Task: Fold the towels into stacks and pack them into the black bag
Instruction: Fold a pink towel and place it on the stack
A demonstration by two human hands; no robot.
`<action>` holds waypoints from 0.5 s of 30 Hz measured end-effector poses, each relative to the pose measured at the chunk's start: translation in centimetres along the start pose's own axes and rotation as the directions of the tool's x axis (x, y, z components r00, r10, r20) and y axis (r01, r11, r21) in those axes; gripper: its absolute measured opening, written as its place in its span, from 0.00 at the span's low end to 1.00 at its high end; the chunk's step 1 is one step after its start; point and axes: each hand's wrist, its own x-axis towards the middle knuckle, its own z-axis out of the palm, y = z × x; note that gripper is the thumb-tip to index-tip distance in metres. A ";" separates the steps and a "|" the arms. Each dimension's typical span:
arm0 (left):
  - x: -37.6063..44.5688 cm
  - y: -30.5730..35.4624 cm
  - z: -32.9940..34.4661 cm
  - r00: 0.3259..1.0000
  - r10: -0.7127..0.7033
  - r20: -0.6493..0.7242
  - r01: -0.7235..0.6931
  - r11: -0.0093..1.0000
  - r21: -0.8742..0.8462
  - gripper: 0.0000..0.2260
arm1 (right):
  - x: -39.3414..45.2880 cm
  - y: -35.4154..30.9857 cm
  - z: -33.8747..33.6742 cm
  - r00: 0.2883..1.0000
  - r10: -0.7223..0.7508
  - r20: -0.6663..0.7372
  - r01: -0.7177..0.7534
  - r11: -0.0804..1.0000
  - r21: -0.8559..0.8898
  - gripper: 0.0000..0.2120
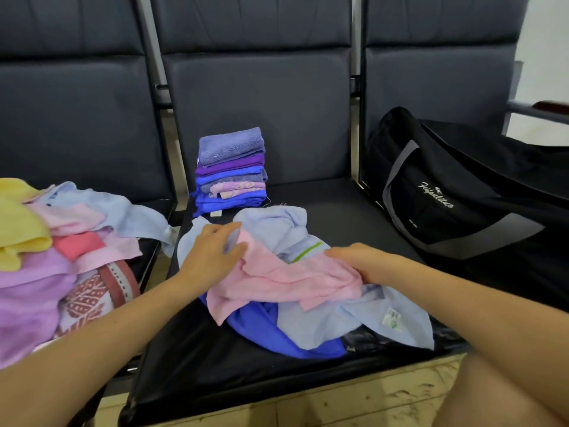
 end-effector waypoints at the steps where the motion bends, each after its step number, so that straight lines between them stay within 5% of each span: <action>1: -0.2 0.1 0.0 0.996 0.090 0.013 -0.090 0.996 0.001 0.20 | 0.1 -0.1 0.1 1.000 0.001 0.005 -0.001 1.000 -0.023 0.21; 5: -0.8 0.1 -0.5 0.896 0.359 0.260 -0.405 0.902 0.148 0.29 | 0.7 -0.7 0.6 0.998 -0.057 -0.005 0.057 0.998 0.014 0.21; 8: -0.8 -0.8 -0.5 0.836 0.339 0.431 -0.451 0.873 0.188 0.27 | 0.7 -1.4 0.7 0.994 -0.108 -0.025 0.110 0.983 0.147 0.15; 13: 0.2 -1.3 -0.4 0.899 0.304 0.317 -0.364 0.919 0.153 0.08 | 0.6 -2.0 0.2 0.992 -0.106 -0.070 0.122 0.947 0.296 0.13; 15: 0.0 -0.8 -0.6 0.933 0.248 0.260 -0.270 0.961 0.054 0.10 | 0.4 -2.1 0.0 0.992 -0.110 -0.065 0.126 0.936 0.330 0.10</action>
